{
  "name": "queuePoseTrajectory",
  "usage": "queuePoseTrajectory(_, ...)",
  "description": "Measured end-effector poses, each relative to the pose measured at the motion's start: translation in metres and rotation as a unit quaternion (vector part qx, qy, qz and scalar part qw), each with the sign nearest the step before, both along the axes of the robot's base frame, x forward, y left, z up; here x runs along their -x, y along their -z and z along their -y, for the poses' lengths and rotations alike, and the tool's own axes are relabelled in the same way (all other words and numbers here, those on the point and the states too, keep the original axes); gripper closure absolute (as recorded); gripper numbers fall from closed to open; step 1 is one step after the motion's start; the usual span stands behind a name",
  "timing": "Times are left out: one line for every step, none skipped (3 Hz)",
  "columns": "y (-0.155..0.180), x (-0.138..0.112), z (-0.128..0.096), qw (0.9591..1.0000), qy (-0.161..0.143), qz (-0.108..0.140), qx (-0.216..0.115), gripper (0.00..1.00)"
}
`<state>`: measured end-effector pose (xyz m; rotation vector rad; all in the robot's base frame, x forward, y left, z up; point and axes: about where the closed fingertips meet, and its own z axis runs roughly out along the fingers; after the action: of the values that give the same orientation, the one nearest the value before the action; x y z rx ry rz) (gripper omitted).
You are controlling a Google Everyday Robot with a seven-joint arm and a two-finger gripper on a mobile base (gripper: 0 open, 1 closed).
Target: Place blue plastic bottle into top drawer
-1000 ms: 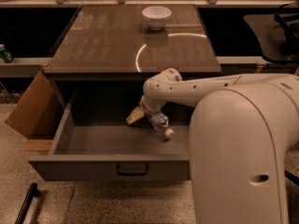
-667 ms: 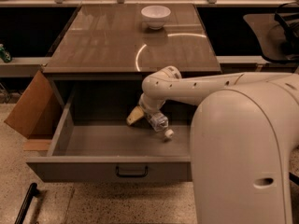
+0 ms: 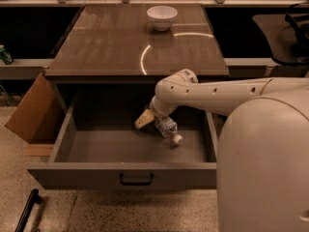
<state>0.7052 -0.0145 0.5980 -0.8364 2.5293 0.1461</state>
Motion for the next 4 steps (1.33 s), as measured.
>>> queuePoseTrajectory(-0.017,0.027,0.018,0.9995,0.01,0.018,-0.024,0.0)
queuePoseTrajectory(-0.033,0.053,0.031,0.9985,0.017,0.036,-0.037,0.0)
queuePoseTrajectory(-0.055,0.074,0.042,0.9973,0.021,0.058,-0.04,0.0)
queuePoseTrajectory(-0.084,0.096,0.053,0.9955,0.021,0.079,-0.048,0.0)
